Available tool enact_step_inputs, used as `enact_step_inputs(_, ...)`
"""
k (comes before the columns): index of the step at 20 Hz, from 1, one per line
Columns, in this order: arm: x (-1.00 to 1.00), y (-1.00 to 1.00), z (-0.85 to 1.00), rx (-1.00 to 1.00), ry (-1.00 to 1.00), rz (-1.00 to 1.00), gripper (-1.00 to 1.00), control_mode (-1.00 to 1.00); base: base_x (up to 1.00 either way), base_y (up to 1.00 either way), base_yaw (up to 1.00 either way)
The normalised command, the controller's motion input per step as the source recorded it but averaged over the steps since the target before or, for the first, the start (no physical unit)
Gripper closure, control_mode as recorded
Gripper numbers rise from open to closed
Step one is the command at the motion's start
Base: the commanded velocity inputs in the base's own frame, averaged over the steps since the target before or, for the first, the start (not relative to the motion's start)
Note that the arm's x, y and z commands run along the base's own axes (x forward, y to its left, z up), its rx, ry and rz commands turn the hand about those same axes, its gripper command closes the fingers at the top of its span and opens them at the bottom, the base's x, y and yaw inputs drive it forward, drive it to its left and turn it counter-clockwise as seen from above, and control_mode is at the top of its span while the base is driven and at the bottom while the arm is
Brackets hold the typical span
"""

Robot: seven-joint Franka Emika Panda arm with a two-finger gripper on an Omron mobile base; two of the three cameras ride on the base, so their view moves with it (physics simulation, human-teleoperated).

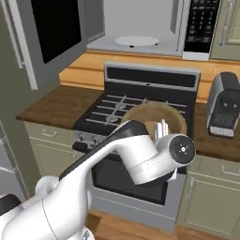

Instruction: Pick the sweet potato from the sink and place it in the bowl. Then pick the bowl and place it in the microwave. Then close the microwave door and press the start button.

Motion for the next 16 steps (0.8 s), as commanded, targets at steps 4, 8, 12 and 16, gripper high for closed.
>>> enact_step_inputs(4,0.00,0.00,0.00,0.00,0.00,0.00,1.00,1.00,1.00,0.16,0.00)
enact_step_inputs(8,0.00,0.00,0.00,0.00,0.00,0.00,1.00,1.00,0.98,0.02,0.00)
enact_step_inputs(12,0.00,0.00,0.00,0.00,0.00,0.00,1.00,1.00,0.93,0.00,0.00)
enact_step_inputs(16,0.00,0.00,0.00,0.00,0.00,0.00,1.00,1.00,0.49,0.01,0.00)
